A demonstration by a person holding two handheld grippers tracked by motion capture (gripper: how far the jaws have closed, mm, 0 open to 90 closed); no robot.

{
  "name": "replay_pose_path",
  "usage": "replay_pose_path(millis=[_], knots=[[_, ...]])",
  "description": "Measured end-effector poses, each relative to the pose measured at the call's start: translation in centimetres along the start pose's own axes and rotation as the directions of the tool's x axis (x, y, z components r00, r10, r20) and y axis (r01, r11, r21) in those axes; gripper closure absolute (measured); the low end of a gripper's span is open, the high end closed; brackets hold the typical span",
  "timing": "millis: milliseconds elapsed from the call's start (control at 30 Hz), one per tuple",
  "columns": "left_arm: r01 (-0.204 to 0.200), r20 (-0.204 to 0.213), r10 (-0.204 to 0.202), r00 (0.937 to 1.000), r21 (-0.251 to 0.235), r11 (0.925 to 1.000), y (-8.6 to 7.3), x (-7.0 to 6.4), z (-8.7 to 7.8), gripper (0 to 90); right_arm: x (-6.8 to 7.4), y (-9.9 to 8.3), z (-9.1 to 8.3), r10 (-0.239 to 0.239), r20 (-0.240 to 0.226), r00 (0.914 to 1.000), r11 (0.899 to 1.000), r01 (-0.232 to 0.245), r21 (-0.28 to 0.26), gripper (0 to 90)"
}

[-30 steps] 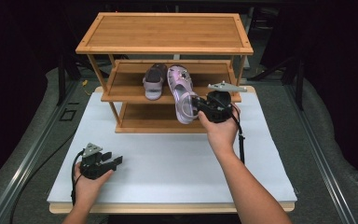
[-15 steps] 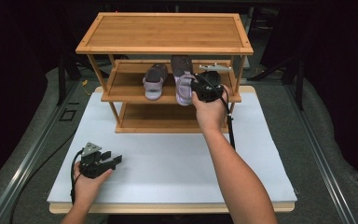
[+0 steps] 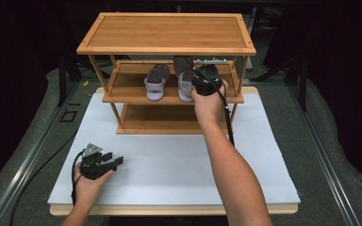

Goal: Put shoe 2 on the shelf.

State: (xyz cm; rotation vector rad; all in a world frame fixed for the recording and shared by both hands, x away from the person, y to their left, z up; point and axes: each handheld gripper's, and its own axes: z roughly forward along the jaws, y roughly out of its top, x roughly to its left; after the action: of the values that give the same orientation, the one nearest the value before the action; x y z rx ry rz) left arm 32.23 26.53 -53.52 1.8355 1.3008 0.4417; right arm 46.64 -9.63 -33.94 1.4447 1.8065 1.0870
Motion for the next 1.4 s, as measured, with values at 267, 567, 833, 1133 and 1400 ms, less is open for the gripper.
replay_pose_path(millis=[267, 567, 833, 1133, 1400], knots=[[0.001, 0.006, -0.001, 1.0000, 0.004, 1.0000, 0.0, 0.0, 0.2, 44.2, 0.5, 0.2, 1.7, 0.011, 0.037, 0.9993, 1.000, -0.012, 0.022, 83.1], [0.003, 0.006, -0.003, 1.0000, 0.006, 1.0000, 0.0, 0.2, 0.4, 44.2, 0.4, 0.5, 2.6, 0.043, 0.023, 0.9988, 0.999, -0.044, 0.026, 79.3], [0.001, 0.005, -0.002, 1.0000, 0.010, 0.9999, 0.0, 0.1, 0.4, 44.2, 0.2, 0.5, 2.1, 0.095, -0.046, 0.9944, 0.995, -0.095, 0.000, 62.6], [-0.002, -0.002, 0.002, 1.0000, 0.004, 1.0000, 0.0, 0.0, 0.4, 44.2, -0.3, -0.1, -0.6, 0.086, -0.131, 0.9876, 0.994, -0.094, -0.061, 58.6], [-0.001, -0.001, 0.001, 1.0000, -0.011, 0.9999, 0.1, -0.1, 0.3, 44.3, -0.3, -0.3, -3.4, 0.030, -0.202, 0.9789, 0.994, -0.050, -0.095, 57.7]])
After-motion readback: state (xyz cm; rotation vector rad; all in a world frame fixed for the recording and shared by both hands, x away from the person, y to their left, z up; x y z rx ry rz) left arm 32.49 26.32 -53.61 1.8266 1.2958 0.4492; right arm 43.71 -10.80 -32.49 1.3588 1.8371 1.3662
